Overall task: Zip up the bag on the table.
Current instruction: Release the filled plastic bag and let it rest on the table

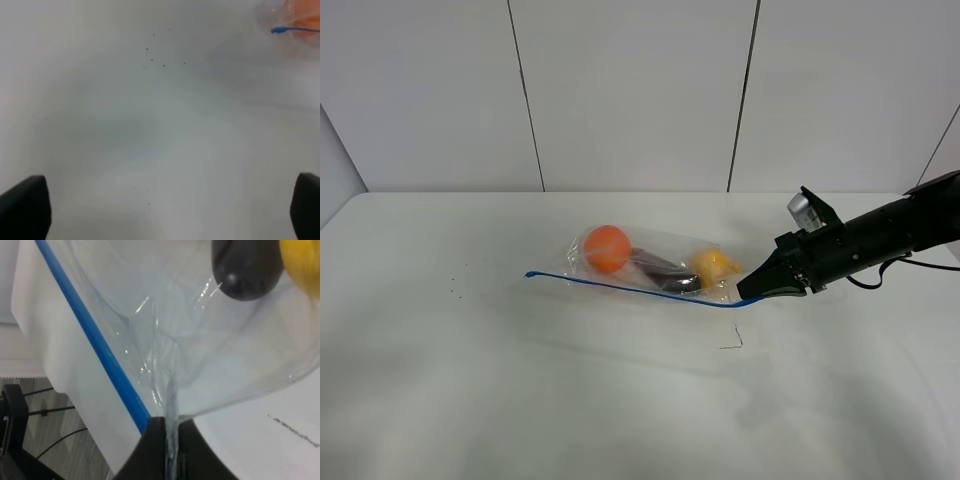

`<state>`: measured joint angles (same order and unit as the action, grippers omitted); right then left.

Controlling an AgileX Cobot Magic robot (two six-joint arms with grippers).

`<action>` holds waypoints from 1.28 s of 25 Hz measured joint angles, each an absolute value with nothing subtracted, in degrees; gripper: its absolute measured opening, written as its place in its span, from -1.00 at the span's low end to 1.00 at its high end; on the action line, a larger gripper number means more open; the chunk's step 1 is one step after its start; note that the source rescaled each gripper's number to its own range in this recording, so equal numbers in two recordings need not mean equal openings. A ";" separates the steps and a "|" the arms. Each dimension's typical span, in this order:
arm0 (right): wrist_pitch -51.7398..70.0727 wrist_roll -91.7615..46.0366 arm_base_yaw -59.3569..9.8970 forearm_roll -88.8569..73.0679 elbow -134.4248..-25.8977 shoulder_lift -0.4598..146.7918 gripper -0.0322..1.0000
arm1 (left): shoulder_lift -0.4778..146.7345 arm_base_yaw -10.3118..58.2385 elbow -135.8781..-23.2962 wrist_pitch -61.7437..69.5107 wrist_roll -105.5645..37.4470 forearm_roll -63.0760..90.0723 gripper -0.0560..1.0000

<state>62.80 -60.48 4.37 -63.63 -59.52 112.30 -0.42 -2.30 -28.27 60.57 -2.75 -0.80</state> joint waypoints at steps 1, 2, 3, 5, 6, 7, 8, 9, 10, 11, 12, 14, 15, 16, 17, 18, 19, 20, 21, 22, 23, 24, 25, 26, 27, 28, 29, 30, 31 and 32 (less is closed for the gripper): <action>62.80 -60.48 4.37 -63.63 -59.52 112.30 -0.94 | -0.42 -2.30 -28.27 60.57 -2.19 -1.02 1.00; 62.80 -60.48 4.37 -63.63 -59.52 112.30 -0.94 | -0.42 -2.30 -28.27 60.57 -1.71 -1.36 1.00; 62.80 -60.48 4.37 -63.63 -59.52 112.30 -0.94 | -0.42 -2.30 -28.27 60.57 -1.27 -1.65 1.00; 62.80 -60.48 4.37 -63.63 -59.52 112.30 -0.94 | -0.42 -2.30 -28.27 60.57 -0.65 -2.09 1.00; 62.80 -60.48 4.37 -63.63 -59.52 112.30 -0.94 | -0.42 -2.30 -28.27 60.57 -0.60 -2.09 1.00; 62.80 -60.48 4.37 -63.63 -59.52 112.30 -0.94 | -0.42 -2.30 -28.27 60.57 -0.60 -2.09 1.00; 62.80 -60.48 4.37 -63.63 -59.52 112.30 -0.94 | -0.42 -2.30 -28.27 60.57 -0.60 -2.09 1.00; 62.80 -60.48 4.37 -63.63 -59.52 112.30 -0.94 | -0.42 -2.30 -28.27 60.57 -0.60 -2.09 1.00; 62.80 -60.48 4.37 -63.63 -59.52 112.30 -0.94 | -0.42 -2.30 -28.27 60.57 -0.60 -2.09 1.00; 62.80 -60.48 4.37 -63.63 -59.52 112.30 -0.94 | -0.42 -2.30 -28.27 60.57 -0.60 -2.09 1.00; 62.80 -60.48 4.37 -63.63 -59.52 112.30 -0.94 | -0.42 -2.30 -28.27 60.57 -0.60 -2.09 1.00; 62.80 -60.48 4.37 -63.63 -59.52 112.30 -0.94 | -0.42 -2.30 -28.27 60.57 -0.60 -2.09 1.00; 62.80 -60.48 4.37 -63.63 -59.52 112.30 -0.94 | -0.42 -2.30 -28.27 60.57 -0.60 -2.09 1.00; 62.80 -60.48 4.37 -63.63 -59.52 112.30 -0.94 | -0.42 -2.30 -28.27 60.57 -0.60 -2.09 1.00; 62.80 -60.48 4.37 -63.63 -59.52 112.30 -0.94 | -0.42 -2.30 -28.27 60.57 -0.58 -2.09 1.00; 62.80 -60.48 4.37 -63.63 -59.52 112.30 -0.94 | -0.42 -2.30 -28.27 60.57 -0.58 -2.20 1.00; 62.72 -60.48 4.37 -63.63 -59.52 112.30 -0.94 | -0.42 -2.30 -28.27 60.57 -0.58 -2.20 1.00; 62.70 -60.48 4.37 -63.63 -59.52 112.30 -0.94 | -0.42 -2.30 -28.27 60.57 -0.58 -2.20 1.00; 62.58 -60.48 4.37 -63.57 -59.52 112.30 -0.94 | -0.42 -2.30 -28.27 60.57 -0.58 -2.20 1.00; 62.58 -60.48 4.37 -63.53 -59.52 112.30 -0.94 | -0.42 -2.30 -28.27 60.57 -0.58 -2.20 1.00; 62.58 -60.48 4.37 -63.46 -59.52 112.30 -0.94 | -0.42 -2.30 -28.27 60.57 -0.58 -2.20 1.00; 62.54 -60.48 4.37 -63.46 -59.52 112.30 -0.94 | -0.42 -2.30 -28.27 60.57 -0.58 -2.20 1.00; 62.54 -60.48 4.37 -63.46 -59.52 112.30 -0.94 | -0.42 -2.30 -28.27 60.57 -0.58 -2.20 1.00; 62.54 -60.48 4.37 -63.46 -59.52 112.30 -0.94 | -0.42 -2.30 -28.27 60.57 -0.58 -2.20 1.00; 62.54 -60.48 4.37 -63.46 -59.52 112.30 -0.94 | -0.42 -2.30 -28.27 60.57 -0.58 -2.20 1.00; 62.51 -60.48 4.37 -63.45 -59.52 112.30 -0.94 | -0.42 -2.30 -28.27 60.57 -0.58 -2.20 1.00; 62.47 -60.48 4.37 -63.45 -59.52 112.30 -0.93 | -0.42 -2.30 -28.27 60.57 -0.58 -2.20 1.00; 62.47 -60.48 4.37 -63.40 -59.52 112.30 -0.90 | -0.42 -2.30 -28.27 60.57 -0.58 -2.20 1.00; 62.40 -60.48 4.37 -63.40 -59.52 112.30 -0.86 | -0.42 -2.30 -28.27 60.57 -0.58 -2.20 1.00; 62.34 -60.48 4.37 -63.40 -59.52 112.30 -0.77 | -0.42 -2.30 -28.27 60.57 -0.58 -2.20 1.00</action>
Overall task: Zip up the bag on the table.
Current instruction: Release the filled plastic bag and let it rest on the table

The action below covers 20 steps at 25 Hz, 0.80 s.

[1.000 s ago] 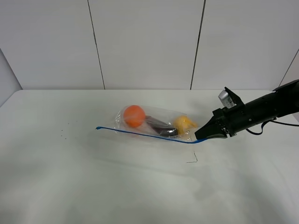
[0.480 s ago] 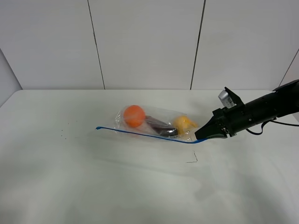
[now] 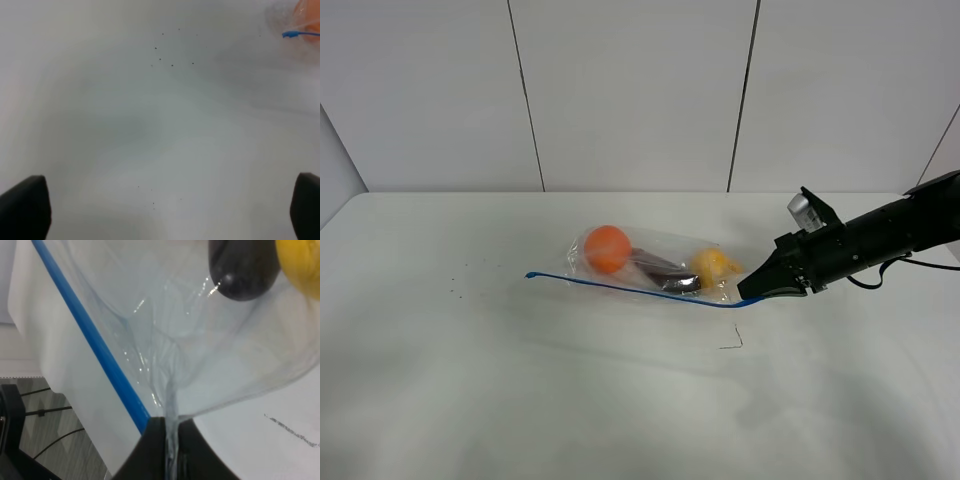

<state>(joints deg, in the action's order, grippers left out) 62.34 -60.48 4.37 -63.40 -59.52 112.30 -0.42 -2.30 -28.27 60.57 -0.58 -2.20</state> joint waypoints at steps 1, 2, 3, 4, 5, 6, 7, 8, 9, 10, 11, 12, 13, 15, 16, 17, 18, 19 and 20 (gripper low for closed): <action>62.34 -60.48 4.37 -63.34 -59.52 112.30 -0.62 | -0.42 -2.30 -28.27 60.57 -0.53 -2.20 1.00; 62.14 -60.48 4.37 -63.34 -59.52 112.30 -0.42 | -0.42 -2.30 -28.27 60.57 -0.53 -2.20 1.00; 61.93 -60.48 4.37 -63.34 -59.52 112.30 -0.23 | -0.42 -2.30 -28.27 60.57 -0.53 -2.20 1.00; 61.93 -60.48 4.37 -63.28 -59.52 112.30 0.01 | -0.42 -2.30 -28.27 60.57 -0.53 -2.20 1.00; 61.79 -60.48 4.37 -63.23 -59.52 112.30 0.25 | -0.42 -2.30 -28.27 60.57 -0.53 -2.20 1.00; 61.61 -60.48 4.37 -63.23 -59.52 112.30 0.41 | -0.42 -2.30 -28.27 60.57 -0.53 -2.20 1.00; 61.61 -60.48 4.37 -63.23 -59.52 112.30 0.54 | -0.42 -2.30 -28.27 60.57 -0.53 -2.20 1.00; 61.61 -60.48 4.37 -63.23 -59.52 112.30 0.62 | -0.42 -2.30 -28.27 60.57 -0.53 -2.20 1.00; 61.56 -60.48 4.37 -63.23 -59.52 112.30 0.67 | -0.42 -2.30 -28.27 60.57 -0.53 -2.20 1.00; 61.50 -60.48 4.37 -63.23 -59.52 112.30 0.70 | -0.42 -2.30 -28.27 60.57 -0.53 -2.20 1.00; 61.44 -60.48 4.37 -63.23 -59.52 112.30 0.75 | -0.42 -2.30 -28.27 60.57 -0.53 -2.20 1.00; 61.31 -60.48 4.37 -63.23 -59.52 112.30 0.81 | -0.42 -2.30 -28.27 60.57 -0.53 -2.20 1.00; 61.09 -60.48 4.37 -63.23 -59.52 112.30 0.88 | -0.42 -2.30 -28.27 60.57 -0.53 -2.20 1.00; 60.88 -60.29 4.37 -63.23 -59.52 112.30 0.95 | -0.42 -2.30 -28.27 60.57 -0.53 -2.20 1.00; 60.83 -60.23 4.37 -63.23 -59.52 112.30 0.97 | -0.42 -2.30 -28.27 60.57 -0.53 -2.20 1.00; 60.57 -60.23 4.37 -63.23 -59.52 112.30 0.98 | -0.42 -2.30 -28.27 60.57 -0.53 -2.20 1.00; 60.35 -60.20 4.37 -63.23 -59.52 112.30 0.99 | -0.42 -2.30 -28.27 60.57 -0.53 -2.20 1.00; 60.07 -60.11 4.37 -63.23 -59.52 112.30 1.00 | -0.42 -2.30 -28.27 60.57 -0.53 -2.20 1.00; 59.96 -60.06 4.37 -63.23 -59.52 112.30 1.00 | -0.42 -2.30 -28.27 60.57 -0.53 -2.20 1.00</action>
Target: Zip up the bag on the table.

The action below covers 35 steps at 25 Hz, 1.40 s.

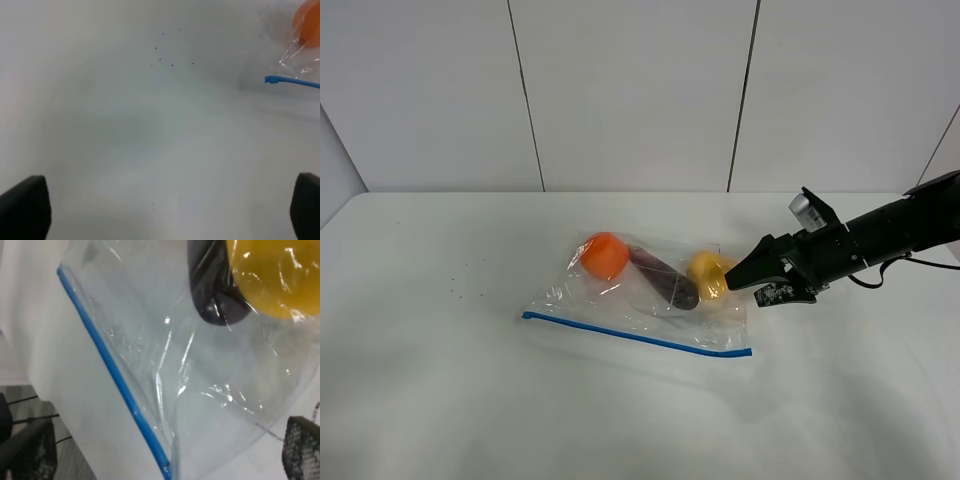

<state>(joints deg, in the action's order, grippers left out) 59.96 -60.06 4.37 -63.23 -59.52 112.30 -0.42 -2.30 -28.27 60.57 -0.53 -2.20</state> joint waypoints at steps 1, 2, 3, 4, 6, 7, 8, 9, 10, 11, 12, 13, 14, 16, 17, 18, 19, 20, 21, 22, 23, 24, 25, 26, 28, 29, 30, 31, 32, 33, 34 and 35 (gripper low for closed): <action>59.96 -60.06 4.37 -63.23 -59.52 112.30 1.00 | -0.42 -2.30 -28.27 60.57 -0.53 -2.20 1.00; 59.82 -60.00 4.37 -63.17 -59.52 112.30 1.00 | -0.42 -2.30 -28.27 60.57 -0.53 -2.20 1.00; 59.49 -59.94 4.37 -62.99 -59.52 112.30 1.00 | -0.42 -2.30 -28.27 60.57 -0.53 -2.20 1.00; 59.05 -59.78 4.37 -62.71 -59.52 112.30 1.00 | -0.42 -2.30 -28.27 60.57 -0.53 -2.20 1.00; 58.14 -59.14 4.37 -61.74 -59.52 112.18 1.00 | -0.42 -2.30 -28.27 60.57 -0.53 -2.20 1.00; 57.85 -58.89 4.37 -61.18 -59.52 112.06 1.00 | -0.42 -2.30 -28.27 60.57 -0.53 -2.20 1.00; 57.49 -58.55 4.37 -60.32 -59.52 111.77 1.00 | -0.42 -2.30 -28.27 60.57 -0.53 -2.20 1.00; 57.02 -58.07 4.37 -59.31 -59.52 111.41 1.00 | -0.42 -2.30 -28.27 60.57 -0.53 -2.20 1.00; 56.47 -57.43 4.37 -58.38 -59.52 110.95 1.00 | -0.42 -2.30 -28.27 60.57 -0.53 -2.20 1.00; 55.72 -56.90 4.37 -57.46 -59.52 110.42 1.00 | -0.42 -2.30 -28.27 60.57 -0.53 -2.20 1.00; 55.09 -55.97 4.37 -56.27 -59.55 109.94 1.00 | -0.42 -2.30 -28.27 60.57 -0.53 -2.20 1.00; 54.79 -54.78 4.37 -54.80 -59.72 109.37 1.00 | -0.42 -2.30 -28.27 60.57 -0.53 -2.20 1.00; 54.41 -53.20 4.37 -53.02 -60.18 108.84 1.00 | -0.42 -2.30 -28.27 60.57 -0.53 -2.20 1.00; 53.77 -49.59 4.37 -49.35 -61.18 107.96 1.00 | -0.42 -2.30 -28.27 60.64 -0.53 -2.20 1.00; 53.56 -47.41 4.37 -46.93 -61.58 107.47 1.00 | -0.42 -2.30 -28.27 60.64 -0.53 -2.20 1.00; 52.75 -45.55 4.37 -44.88 -61.93 106.92 1.00 | -0.42 -2.30 -28.27 60.64 -0.53 -2.20 1.00; 52.17 -43.11 4.37 -42.20 -62.43 106.55 1.00 | -0.42 -2.30 -28.27 60.64 -0.53 -2.20 1.00; 51.74 -40.51 4.37 -39.45 -62.81 106.00 1.00 | -0.42 -2.30 -28.27 60.64 -0.53 -2.20 1.00; 51.18 -37.86 4.37 -36.55 -63.19 105.45 1.00 | -0.42 -2.30 -28.27 60.64 -0.53 -2.20 1.00; 50.91 -35.53 4.37 -34.03 -63.65 104.88 1.00 | -0.42 -2.30 -28.27 60.64 -0.53 -2.20 1.00; 50.67 -32.62 4.37 -30.81 -64.08 104.51 1.00 | -0.42 -2.30 -28.27 60.64 -0.53 -2.20 1.00; 50.45 -29.49 4.37 -27.28 -64.41 104.06 1.00 | -0.42 -2.30 -28.27 60.64 -0.53 -2.20 1.00; 50.23 -26.77 4.37 -24.09 -64.68 103.74 1.00 | -0.42 -2.30 -28.27 60.64 -0.53 -2.20 1.00; 50.16 -23.30 4.37 -20.05 -64.99 103.56 1.00 | -0.42 -2.30 -28.27 60.64 -0.53 -2.20 1.00; 50.14 -16.10 4.37 -11.85 -65.39 103.22 1.00 | -0.42 -2.30 -28.27 60.64 -0.47 -2.20 1.00; 50.14 -13.05 4.37 -8.29 -65.49 102.94 1.00 | -0.42 -2.30 -28.27 60.64 -0.47 -2.20 1.00; 50.46 -9.43 4.37 -4.07 -65.49 102.82 1.00 | -0.42 -2.30 -28.27 60.64 -0.47 -2.20 1.00; 50.89 -5.93 4.37 0.00 -65.49 102.62 1.00 | -0.42 -2.30 -28.27 60.64 -0.47 -2.20 1.00; 51.31 -2.52 4.37 4.00 -65.49 102.35 1.00 | -0.42 -2.30 -28.27 60.64 -0.47 -2.20 1.00; 51.47 0.00 4.37 7.03 -65.49 102.20 1.00 | -0.42 -2.30 -28.27 60.64 -0.47 -2.20 1.00; 51.53 3.36 4.37 10.17 -65.49 101.90 1.00 | -0.42 -2.30 -28.27 60.64 -0.47 -2.20 1.00; 51.65 6.21 4.37 12.66 -65.49 101.58 1.00 | -0.42 -2.30 -28.27 60.64 -0.47 -2.20 1.00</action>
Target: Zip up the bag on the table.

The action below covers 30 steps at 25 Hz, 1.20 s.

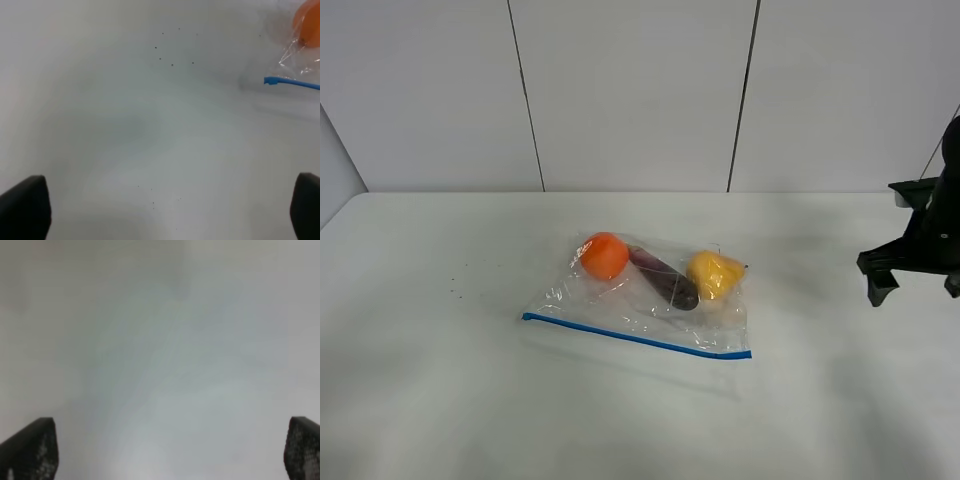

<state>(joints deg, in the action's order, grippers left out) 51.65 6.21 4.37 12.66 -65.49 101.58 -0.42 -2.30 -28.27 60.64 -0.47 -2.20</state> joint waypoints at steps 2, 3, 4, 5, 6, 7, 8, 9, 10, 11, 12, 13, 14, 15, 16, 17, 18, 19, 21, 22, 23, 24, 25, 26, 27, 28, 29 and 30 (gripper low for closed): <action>51.85 10.21 4.37 15.78 -65.49 100.79 1.00 | -0.42 -2.30 -28.27 60.64 -0.47 -2.20 1.00; 51.87 11.82 4.37 16.87 -65.49 100.38 1.00 | -0.42 -2.30 -28.27 60.64 -0.47 -2.20 1.00; 51.87 13.15 4.37 17.61 -65.49 100.03 1.00 | -0.42 -2.30 -28.27 60.64 -0.47 -2.20 1.00; 51.58 14.16 4.37 17.94 -65.49 99.76 1.00 | -0.42 -2.30 -28.27 60.64 -0.47 -2.20 1.00; 51.17 15.10 4.37 18.10 -65.49 99.62 1.00 | -0.42 -2.30 -28.27 60.64 -0.47 -2.20 1.00; 50.76 15.82 4.37 18.24 -65.49 99.57 1.00 | -0.42 -2.30 -28.27 60.64 -0.47 -2.20 1.00; 50.47 15.96 4.37 18.38 -65.49 99.57 1.00 | -0.42 -2.30 -28.27 60.64 -0.43 -2.20 1.00; 50.17 15.87 4.37 18.44 -65.49 99.57 1.00 | -0.42 -2.30 -28.27 60.64 -0.43 -2.20 1.00; 49.92 14.90 4.37 18.67 -65.49 99.57 1.00 | -0.42 -2.30 -28.27 60.64 -0.43 -2.20 1.00; 49.71 13.60 4.37 18.82 -65.49 99.57 1.00 | -0.42 -2.30 -28.27 60.64 -0.43 -2.20 1.00; 49.61 12.66 4.37 18.82 -65.49 99.57 1.00 | -0.42 -2.30 -28.27 60.64 -0.43 -2.20 1.00; 49.61 12.04 4.37 18.35 -65.49 99.57 1.00 | -0.42 -2.30 -28.27 60.64 -0.43 -2.20 1.00; 49.61 11.63 4.37 17.23 -65.49 99.57 1.00 | -0.42 -2.30 -28.27 60.64 -0.43 -2.20 1.00; 49.83 11.22 4.37 15.67 -65.49 99.57 1.00 | -0.42 -2.30 -28.27 60.64 -0.43 -2.20 1.00; 50.27 10.51 4.37 14.22 -65.49 99.57 1.00 | -0.42 -2.30 -28.27 60.64 -0.43 -2.20 1.00; 50.76 8.81 4.37 12.54 -65.49 99.57 1.00 | -0.42 -2.30 -28.27 60.64 -0.43 -2.20 1.00; 51.45 6.32 4.37 10.93 -65.49 99.57 1.00 | -0.42 -2.30 -28.27 60.64 -0.43 -2.20 1.00; 52.06 3.70 4.37 9.50 -65.49 99.57 1.00 | -0.42 -2.30 -28.27 60.64 -0.43 -2.20 1.00; 52.91 -2.58 4.37 5.26 -65.49 99.57 1.00 | -0.42 -2.30 -28.27 60.64 -0.43 -2.20 1.00; 52.92 -4.72 4.37 3.05 -65.49 99.57 1.00 | -0.42 -2.30 -28.27 60.64 -0.43 -2.20 1.00; 52.92 -5.92 4.37 1.55 -65.49 99.57 1.00 | -0.42 -2.30 -28.27 60.64 -0.43 -2.20 1.00; 53.05 -6.92 4.37 0.00 -65.49 99.57 1.00 | -0.42 -2.30 -28.27 60.64 -0.43 -2.20 1.00; 53.26 -7.45 4.37 -0.60 -65.49 99.56 1.00 | -0.42 -2.30 -28.27 60.64 -0.43 -2.20 1.00; 53.48 -7.70 4.37 -1.00 -65.49 99.35 1.00 | -0.42 -2.30 -28.27 60.64 -0.43 -2.20 1.00; 53.53 -7.92 4.37 -1.37 -65.49 99.01 1.00 | -0.42 -2.30 -28.27 60.64 -0.43 -2.20 1.00; 53.42 -8.04 4.37 -1.59 -65.49 98.34 1.00 | -0.42 -2.30 -28.27 60.64 -0.43 -2.20 1.00; 53.21 -8.06 4.37 -1.73 -65.49 97.27 1.00 | -0.42 -2.30 -28.27 60.64 -0.43 -2.25 1.00; 52.73 -8.06 4.37 -1.78 -65.49 95.87 1.00 | -0.42 -2.30 -28.27 60.59 -0.43 -2.25 1.00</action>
<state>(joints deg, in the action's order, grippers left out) 52.73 -8.06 4.37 -1.78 -65.49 95.87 -0.42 -2.30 -28.27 60.59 -0.43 -2.25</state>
